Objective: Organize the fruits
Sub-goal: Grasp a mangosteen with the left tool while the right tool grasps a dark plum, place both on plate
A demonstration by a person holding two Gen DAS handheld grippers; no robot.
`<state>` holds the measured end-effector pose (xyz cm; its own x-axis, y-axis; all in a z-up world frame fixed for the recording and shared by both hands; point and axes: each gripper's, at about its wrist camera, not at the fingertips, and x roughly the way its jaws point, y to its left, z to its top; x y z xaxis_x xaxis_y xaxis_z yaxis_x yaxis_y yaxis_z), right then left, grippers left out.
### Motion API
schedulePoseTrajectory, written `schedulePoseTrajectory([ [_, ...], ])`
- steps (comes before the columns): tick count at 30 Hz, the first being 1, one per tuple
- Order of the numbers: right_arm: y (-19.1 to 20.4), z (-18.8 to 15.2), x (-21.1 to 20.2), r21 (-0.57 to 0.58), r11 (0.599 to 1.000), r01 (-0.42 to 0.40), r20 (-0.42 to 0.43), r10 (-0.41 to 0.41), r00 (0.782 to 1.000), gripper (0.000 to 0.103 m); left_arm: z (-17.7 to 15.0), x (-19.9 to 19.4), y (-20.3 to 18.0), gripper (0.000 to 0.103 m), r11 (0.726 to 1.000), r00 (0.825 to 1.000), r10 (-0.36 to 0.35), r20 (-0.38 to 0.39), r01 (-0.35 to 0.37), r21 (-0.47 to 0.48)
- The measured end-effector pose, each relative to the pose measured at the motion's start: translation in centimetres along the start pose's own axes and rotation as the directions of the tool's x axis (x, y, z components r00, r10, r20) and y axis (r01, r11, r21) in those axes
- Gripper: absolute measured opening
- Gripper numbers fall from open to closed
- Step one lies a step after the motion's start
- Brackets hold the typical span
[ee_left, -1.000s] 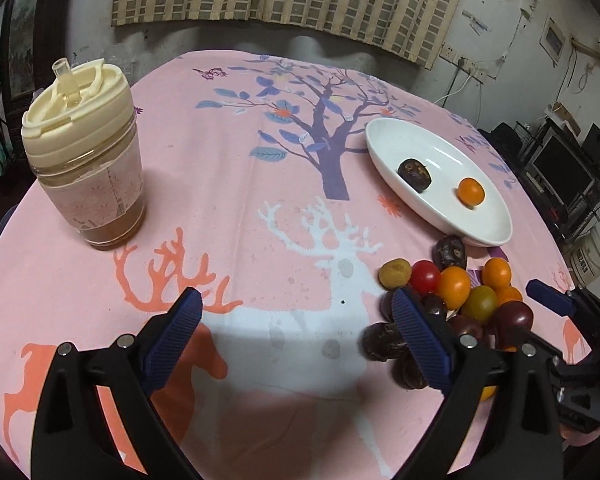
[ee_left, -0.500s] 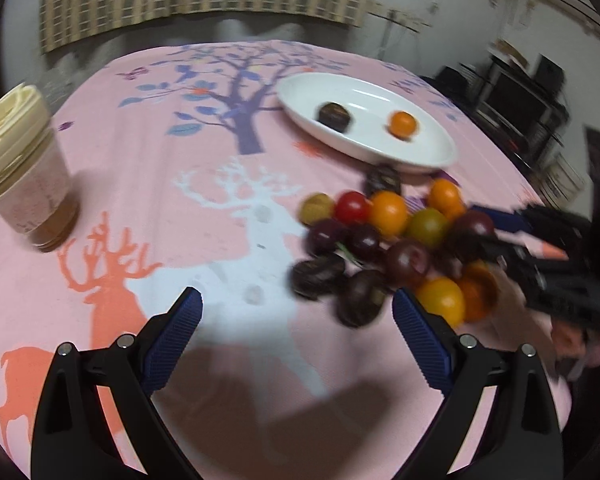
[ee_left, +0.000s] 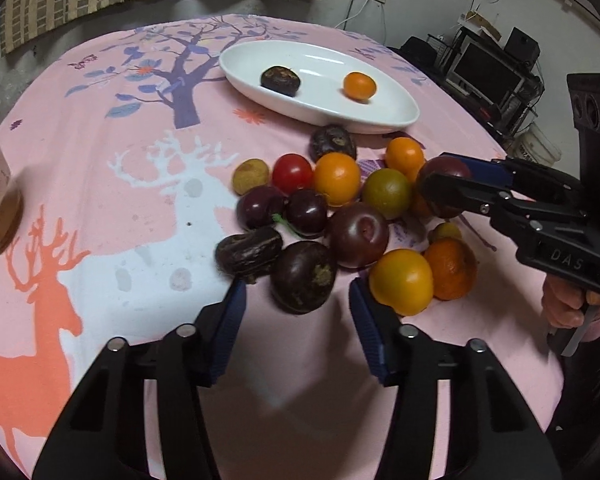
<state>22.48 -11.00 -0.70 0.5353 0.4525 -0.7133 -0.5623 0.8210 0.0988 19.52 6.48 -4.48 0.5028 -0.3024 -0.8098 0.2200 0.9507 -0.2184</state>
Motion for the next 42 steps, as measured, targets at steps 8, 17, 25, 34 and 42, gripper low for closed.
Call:
schedulePoseTrajectory([
  [8,-0.1,0.0,-0.2,0.010,1.000,0.001,0.002,-0.001,1.000,0.040,0.7,1.0,-0.8,0.037,0.999,0.999,0.035,-0.007,-0.035,-0.010],
  [17,-1.0,0.4,-0.7,0.047,0.999,-0.017,0.031,0.016,0.999,0.040,0.1,-0.7,-1.3,0.036,0.999,0.998,0.046,0.035,-0.045,-0.007],
  [25,-6.9,4.5,0.4,0.226,0.971,0.084,0.149,-0.120,0.981,0.040,9.6,-2.0,-2.5,0.036,0.996,0.990,-0.014,0.141,0.001,0.090],
  [34,-10.7,6.2,7.2,0.251,0.958,0.142,0.036,-0.155,0.987,0.042,18.0,8.7,-2.6,0.036,0.995,0.999,0.050,0.003,-0.050,0.081],
  [42,-9.9,6.0,3.1,0.241,0.965,0.105,0.091,-0.130,0.987,0.056,17.4,5.2,-1.0,0.089,0.992,0.986,0.128,0.111,-0.128,-0.005],
])
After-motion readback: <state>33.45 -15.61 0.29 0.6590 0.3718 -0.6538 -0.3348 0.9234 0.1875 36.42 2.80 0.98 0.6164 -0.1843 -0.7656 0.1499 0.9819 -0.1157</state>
